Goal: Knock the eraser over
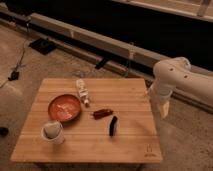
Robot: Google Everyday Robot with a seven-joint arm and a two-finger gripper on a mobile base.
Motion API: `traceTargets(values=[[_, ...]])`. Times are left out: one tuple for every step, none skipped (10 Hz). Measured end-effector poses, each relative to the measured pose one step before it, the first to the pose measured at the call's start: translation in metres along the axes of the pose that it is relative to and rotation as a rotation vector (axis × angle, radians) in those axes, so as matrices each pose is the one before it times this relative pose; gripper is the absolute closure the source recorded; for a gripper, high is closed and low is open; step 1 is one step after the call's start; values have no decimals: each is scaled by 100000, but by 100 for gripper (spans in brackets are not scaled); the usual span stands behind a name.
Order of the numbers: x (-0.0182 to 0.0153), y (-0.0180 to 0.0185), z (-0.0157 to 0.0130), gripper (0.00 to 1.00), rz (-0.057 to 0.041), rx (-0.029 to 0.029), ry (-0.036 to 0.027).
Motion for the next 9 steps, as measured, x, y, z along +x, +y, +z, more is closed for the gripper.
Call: traceTargets(values=[[-645, 75, -63, 20, -1071, -50, 275], [-1453, -486, -82, 20, -1365, -44, 391], [-1153, -773, 102, 20, -1467, 238, 549], [-339, 133, 466, 20, -733, -509, 625], [-178, 266, 239, 20, -1093, -470, 630], [-674, -232, -238, 20, -1098, -79, 510], [-676, -145, -108, 20, -408, 344, 211], [-549, 397, 468, 20, 22, -377, 888], [-335, 101, 349, 20, -434, -170, 629]])
